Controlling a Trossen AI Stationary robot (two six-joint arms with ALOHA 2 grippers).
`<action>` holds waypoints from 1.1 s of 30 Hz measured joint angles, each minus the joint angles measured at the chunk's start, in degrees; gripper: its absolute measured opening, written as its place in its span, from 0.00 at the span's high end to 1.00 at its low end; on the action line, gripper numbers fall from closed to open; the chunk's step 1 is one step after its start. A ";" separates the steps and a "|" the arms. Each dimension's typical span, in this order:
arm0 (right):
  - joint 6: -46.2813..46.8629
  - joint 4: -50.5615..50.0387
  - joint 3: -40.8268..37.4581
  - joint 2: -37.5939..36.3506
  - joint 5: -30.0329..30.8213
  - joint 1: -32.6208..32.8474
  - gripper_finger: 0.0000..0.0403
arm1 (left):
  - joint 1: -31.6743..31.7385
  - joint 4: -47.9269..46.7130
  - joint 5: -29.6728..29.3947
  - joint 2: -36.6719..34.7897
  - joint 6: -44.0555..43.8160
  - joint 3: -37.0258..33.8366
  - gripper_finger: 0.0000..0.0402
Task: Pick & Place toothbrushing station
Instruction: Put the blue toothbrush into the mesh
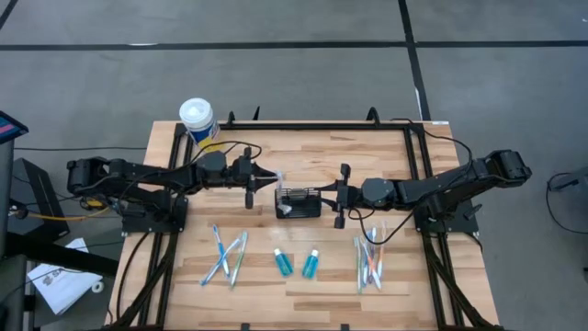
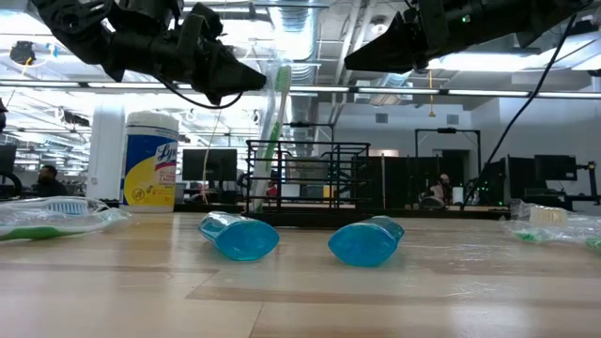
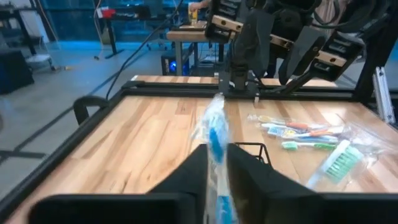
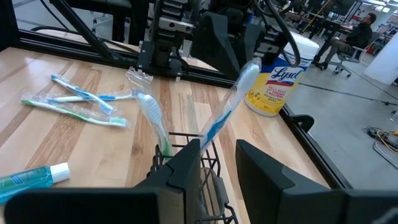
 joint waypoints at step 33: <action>-0.42 5.82 -0.04 0.01 0.04 -0.77 0.77 | -3.74 -2.69 2.91 -15.59 4.26 -0.02 0.53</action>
